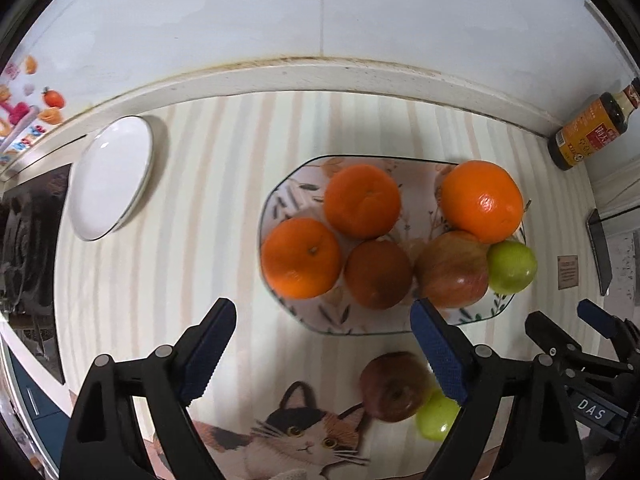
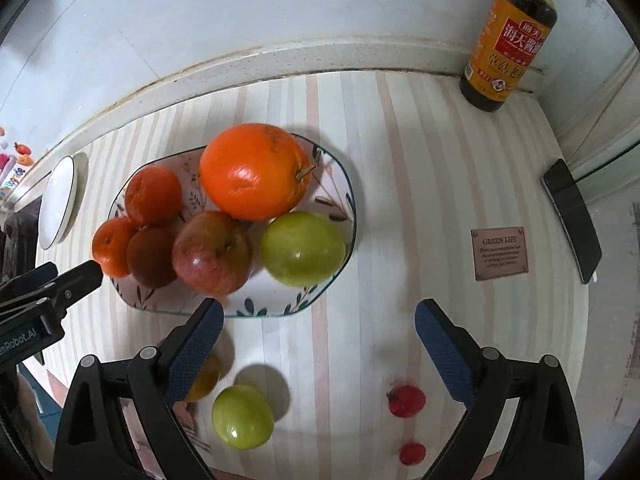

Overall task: Organize fruits
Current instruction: 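Lift both open tools back from the plate and hover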

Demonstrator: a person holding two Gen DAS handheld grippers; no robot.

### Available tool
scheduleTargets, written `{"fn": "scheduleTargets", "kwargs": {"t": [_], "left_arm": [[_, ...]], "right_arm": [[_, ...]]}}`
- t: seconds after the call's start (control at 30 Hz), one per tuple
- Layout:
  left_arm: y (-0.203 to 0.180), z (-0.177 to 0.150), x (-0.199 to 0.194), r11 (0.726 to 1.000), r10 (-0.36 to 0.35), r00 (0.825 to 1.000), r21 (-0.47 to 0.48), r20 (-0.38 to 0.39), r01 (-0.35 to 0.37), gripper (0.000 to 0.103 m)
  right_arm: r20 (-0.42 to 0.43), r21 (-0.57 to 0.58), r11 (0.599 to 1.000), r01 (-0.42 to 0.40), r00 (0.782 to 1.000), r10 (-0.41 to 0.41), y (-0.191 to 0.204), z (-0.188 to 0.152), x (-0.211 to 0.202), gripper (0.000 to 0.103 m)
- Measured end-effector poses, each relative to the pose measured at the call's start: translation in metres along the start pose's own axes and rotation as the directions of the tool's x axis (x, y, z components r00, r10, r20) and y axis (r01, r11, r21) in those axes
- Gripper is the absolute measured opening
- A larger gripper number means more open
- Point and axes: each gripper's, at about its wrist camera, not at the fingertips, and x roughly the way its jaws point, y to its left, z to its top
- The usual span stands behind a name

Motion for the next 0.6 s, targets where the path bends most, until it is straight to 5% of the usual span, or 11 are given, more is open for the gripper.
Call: {"fn": "scheduleTargets", "kwargs": {"t": [0.6], "left_arm": [[0.012, -0.085, -0.11, 1.0, -0.016, 0.978, 0.009, 0.208, 0.014, 0.089]], "right_arm": [[0.174, -0.066, 0.997, -0.041, 0.983, 0.051, 0.025, -0.074, -0.111, 0.099]]}}
